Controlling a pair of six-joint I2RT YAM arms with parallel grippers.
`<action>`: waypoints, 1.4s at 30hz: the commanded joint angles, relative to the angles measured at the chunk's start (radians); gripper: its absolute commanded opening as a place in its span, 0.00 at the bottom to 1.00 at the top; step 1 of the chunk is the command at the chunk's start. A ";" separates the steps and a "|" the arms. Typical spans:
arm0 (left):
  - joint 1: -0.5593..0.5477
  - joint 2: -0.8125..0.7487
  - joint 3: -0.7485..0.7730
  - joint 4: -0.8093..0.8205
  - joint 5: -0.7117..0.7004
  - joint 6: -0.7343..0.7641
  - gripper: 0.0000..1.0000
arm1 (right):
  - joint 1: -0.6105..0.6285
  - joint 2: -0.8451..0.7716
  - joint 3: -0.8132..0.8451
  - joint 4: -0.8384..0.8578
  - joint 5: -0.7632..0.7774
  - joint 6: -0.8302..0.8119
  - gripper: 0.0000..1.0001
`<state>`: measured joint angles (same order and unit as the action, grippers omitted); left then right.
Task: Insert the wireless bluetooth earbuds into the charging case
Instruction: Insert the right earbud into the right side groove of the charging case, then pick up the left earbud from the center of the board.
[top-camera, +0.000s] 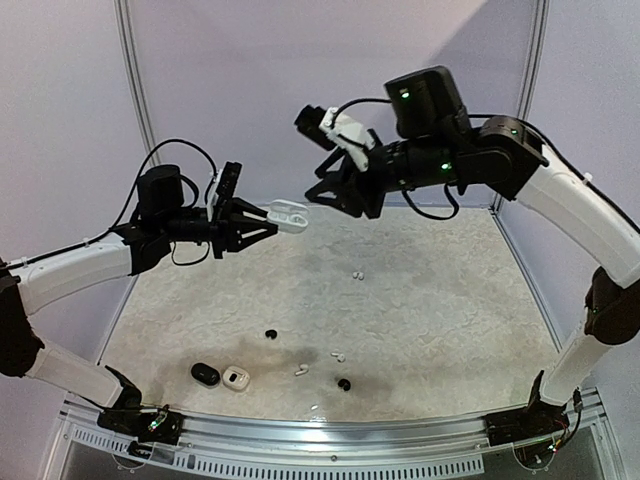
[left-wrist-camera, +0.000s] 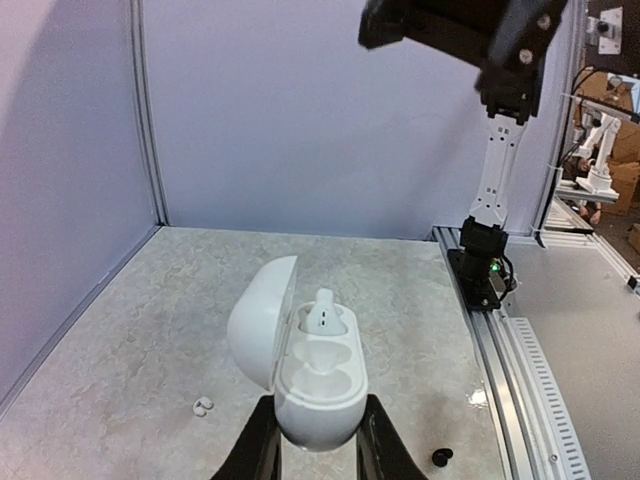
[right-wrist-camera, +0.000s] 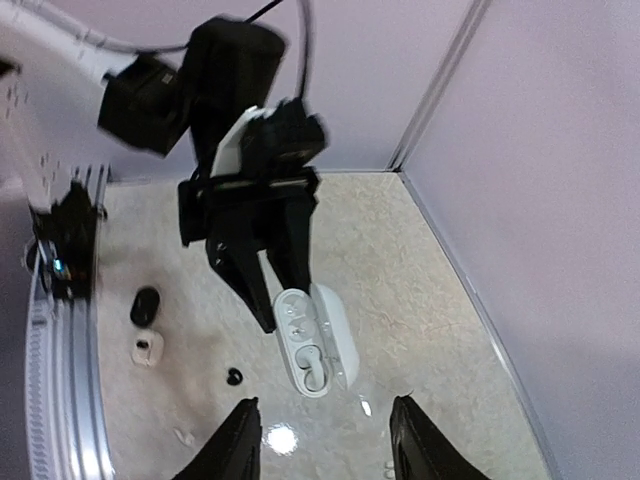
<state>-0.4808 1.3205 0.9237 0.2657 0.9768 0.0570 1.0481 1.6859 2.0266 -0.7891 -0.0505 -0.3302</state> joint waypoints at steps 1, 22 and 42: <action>0.028 0.010 -0.018 0.051 -0.050 -0.089 0.00 | -0.145 -0.078 -0.125 0.182 -0.063 0.242 0.52; 0.088 0.003 -0.028 0.040 -0.091 -0.079 0.00 | -0.401 0.706 0.122 -0.163 0.158 0.594 0.34; 0.096 0.019 -0.016 0.045 -0.079 -0.059 0.00 | -0.401 0.801 0.092 -0.110 0.131 0.598 0.26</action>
<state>-0.3958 1.3289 0.9005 0.3008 0.8871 -0.0116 0.6529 2.4645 2.1273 -0.9001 0.0856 0.2726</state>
